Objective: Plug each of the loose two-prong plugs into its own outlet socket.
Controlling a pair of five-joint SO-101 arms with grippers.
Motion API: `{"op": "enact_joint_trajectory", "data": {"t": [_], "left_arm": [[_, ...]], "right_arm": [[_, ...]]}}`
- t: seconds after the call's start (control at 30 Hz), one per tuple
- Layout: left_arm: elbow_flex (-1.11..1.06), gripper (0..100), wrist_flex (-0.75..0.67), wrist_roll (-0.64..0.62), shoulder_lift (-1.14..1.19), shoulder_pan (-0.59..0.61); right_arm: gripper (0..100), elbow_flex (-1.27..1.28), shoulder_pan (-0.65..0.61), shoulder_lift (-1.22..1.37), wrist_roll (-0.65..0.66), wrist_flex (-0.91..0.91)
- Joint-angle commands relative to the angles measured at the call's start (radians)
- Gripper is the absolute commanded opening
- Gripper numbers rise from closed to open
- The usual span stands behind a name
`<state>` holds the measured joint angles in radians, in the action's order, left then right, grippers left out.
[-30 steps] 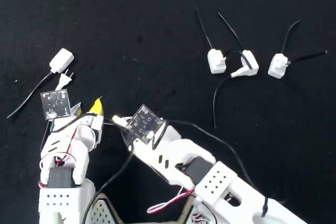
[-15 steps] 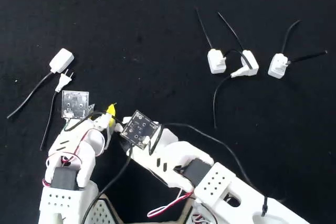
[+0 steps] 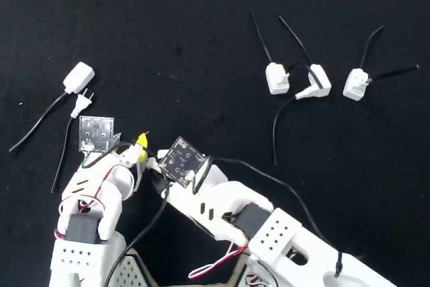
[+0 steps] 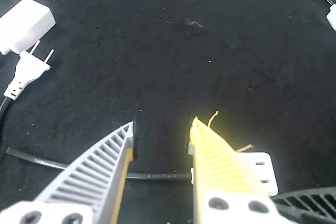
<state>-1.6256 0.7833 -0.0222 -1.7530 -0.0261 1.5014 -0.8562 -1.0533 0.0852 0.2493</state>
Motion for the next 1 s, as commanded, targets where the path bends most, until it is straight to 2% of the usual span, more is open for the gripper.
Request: {"op": "enact_joint_trajectory", "data": {"t": [0.0, 0.97], "left_arm": [[0.015, 18, 0.006, 0.009, 0.006, -0.018], [-0.004, 18, 0.006, 0.006, 0.006, -0.012]], "right_arm": [[1.0, -0.050, 0.029, -0.033, -0.017, -0.006], [1.0, -0.064, 0.028, -0.033, -0.026, 0.000]]}}
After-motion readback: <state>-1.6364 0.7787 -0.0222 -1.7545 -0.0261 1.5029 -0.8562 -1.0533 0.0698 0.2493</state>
